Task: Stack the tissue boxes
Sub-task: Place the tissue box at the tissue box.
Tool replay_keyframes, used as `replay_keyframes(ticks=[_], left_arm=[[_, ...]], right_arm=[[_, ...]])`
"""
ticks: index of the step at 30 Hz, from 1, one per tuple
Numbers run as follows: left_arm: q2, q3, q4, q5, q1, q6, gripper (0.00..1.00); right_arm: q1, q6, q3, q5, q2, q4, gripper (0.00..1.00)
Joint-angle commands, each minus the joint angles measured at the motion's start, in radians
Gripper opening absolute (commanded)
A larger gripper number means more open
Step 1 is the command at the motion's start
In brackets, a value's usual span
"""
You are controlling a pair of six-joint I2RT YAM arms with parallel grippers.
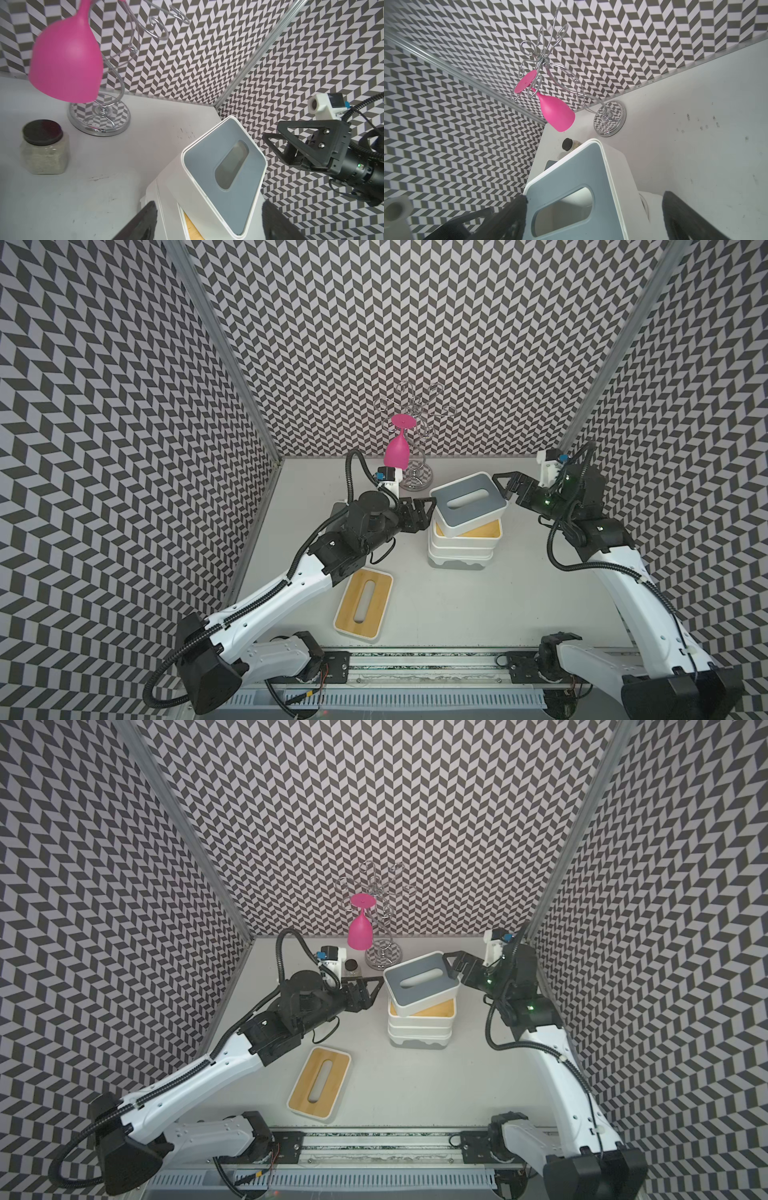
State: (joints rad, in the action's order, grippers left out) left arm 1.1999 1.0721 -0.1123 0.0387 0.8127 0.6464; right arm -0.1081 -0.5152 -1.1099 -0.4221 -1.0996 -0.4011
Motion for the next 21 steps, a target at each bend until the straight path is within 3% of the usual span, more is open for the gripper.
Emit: replay_keyframes(ticks=[1, 21], left_arm=[[0.03, -0.009, 0.08, -0.072, 0.001, 0.045, 0.8], [0.151, 0.042, 0.12, -0.104, 0.026, 0.058, 0.79]], right_arm=[[0.004, 0.006, 0.023, -0.09, -0.007, 0.078, 0.99], [0.004, 0.015, 0.127, -0.192, 0.082, 0.055, 0.99]])
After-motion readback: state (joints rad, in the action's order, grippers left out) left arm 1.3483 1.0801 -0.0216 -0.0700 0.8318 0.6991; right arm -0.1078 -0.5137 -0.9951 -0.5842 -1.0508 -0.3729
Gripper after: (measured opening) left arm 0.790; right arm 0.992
